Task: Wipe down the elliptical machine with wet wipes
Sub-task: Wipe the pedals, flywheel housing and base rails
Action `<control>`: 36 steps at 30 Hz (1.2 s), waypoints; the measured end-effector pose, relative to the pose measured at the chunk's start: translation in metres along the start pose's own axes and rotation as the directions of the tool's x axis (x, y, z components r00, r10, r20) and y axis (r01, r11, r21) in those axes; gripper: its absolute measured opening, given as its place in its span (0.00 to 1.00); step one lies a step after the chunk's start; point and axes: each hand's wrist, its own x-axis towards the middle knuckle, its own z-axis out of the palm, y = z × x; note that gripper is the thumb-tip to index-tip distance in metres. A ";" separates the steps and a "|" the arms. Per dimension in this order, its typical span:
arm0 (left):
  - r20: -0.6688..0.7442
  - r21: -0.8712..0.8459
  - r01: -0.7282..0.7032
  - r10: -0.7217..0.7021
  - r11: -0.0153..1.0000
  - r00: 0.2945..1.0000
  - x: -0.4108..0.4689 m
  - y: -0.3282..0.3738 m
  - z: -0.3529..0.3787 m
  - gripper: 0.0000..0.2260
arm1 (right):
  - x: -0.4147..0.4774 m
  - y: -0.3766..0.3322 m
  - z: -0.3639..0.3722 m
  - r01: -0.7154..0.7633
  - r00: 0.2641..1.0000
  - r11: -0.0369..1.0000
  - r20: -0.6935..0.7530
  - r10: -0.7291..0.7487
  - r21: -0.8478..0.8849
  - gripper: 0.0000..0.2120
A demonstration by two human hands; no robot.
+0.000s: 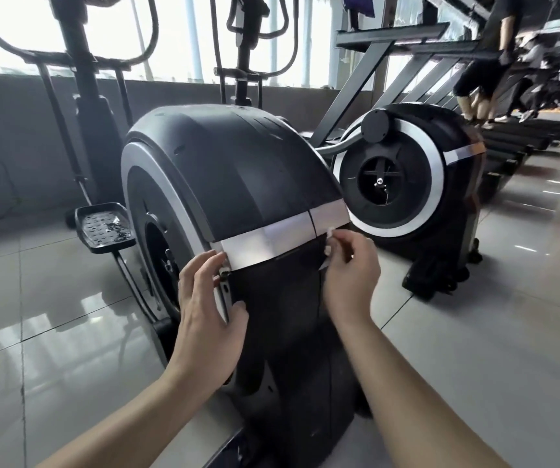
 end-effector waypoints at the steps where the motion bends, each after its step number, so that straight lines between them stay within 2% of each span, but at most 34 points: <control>1: 0.003 -0.015 -0.003 0.004 1.000 1.000 -0.001 -0.001 -0.001 0.30 | -0.003 0.000 0.002 -0.021 1.000 1.000 -0.006 0.021 0.007 0.09; 4: -0.008 -0.036 -0.017 0.017 0.999 1.000 -0.003 -0.002 -0.003 0.27 | -0.035 -0.004 0.007 0.048 0.996 0.998 0.078 -0.051 0.036 0.13; 8: 0.000 -0.027 -0.004 0.004 1.000 1.000 -0.006 -0.003 -0.004 0.27 | -0.081 -0.009 -0.001 0.182 0.946 0.979 0.253 -0.200 0.094 0.13; 12: 0.022 0.019 0.000 -0.001 1.000 1.000 -0.010 -0.004 -0.002 0.29 | -0.079 -0.005 -0.003 0.213 0.938 0.973 0.260 -0.228 0.083 0.11; 17: -0.011 0.131 -0.061 0.063 0.990 0.998 -0.019 0.003 0.005 0.32 | -0.092 -0.004 -0.008 0.264 0.866 0.955 0.404 -0.295 0.133 0.10; 19: -0.003 0.184 -0.130 0.133 0.974 0.991 -0.022 0.005 0.009 0.30 | -0.071 0.006 -0.009 0.237 0.911 0.967 0.326 -0.254 0.093 0.12; 22: 0.025 0.217 -0.133 0.131 0.967 0.991 -0.023 0.002 0.014 0.29 | -0.025 0.022 -0.010 0.126 0.988 0.992 0.095 -0.123 -0.022 0.15; 25: 0.020 0.201 -0.127 0.126 0.971 0.992 -0.023 -0.003 0.014 0.30 | 0.002 0.037 -0.008 -0.065 0.998 0.997 -0.008 0.065 -0.030 0.07; 27: -0.004 0.163 -0.097 0.099 0.982 0.995 -0.022 -0.007 0.014 0.31 | -0.001 0.035 -0.004 -0.121 0.991 0.993 -0.049 0.121 -0.002 0.06; 30: -0.031 0.112 -0.086 0.090 0.990 0.995 -0.021 -0.010 0.014 0.31 | -0.040 0.020 0.000 -0.046 0.999 0.998 0.008 0.045 0.039 0.09; 33: -0.028 0.093 -0.104 0.107 0.990 0.994 -0.022 -0.012 0.015 0.31 | -0.089 0.015 -0.007 0.022 0.980 0.999 0.199 -0.030 0.046 0.10; 36: -0.021 0.082 -0.110 0.112 0.990 0.993 -0.022 -0.011 0.014 0.30 | -0.083 0.012 -0.015 0.088 0.959 0.995 0.268 -0.096 0.044 0.10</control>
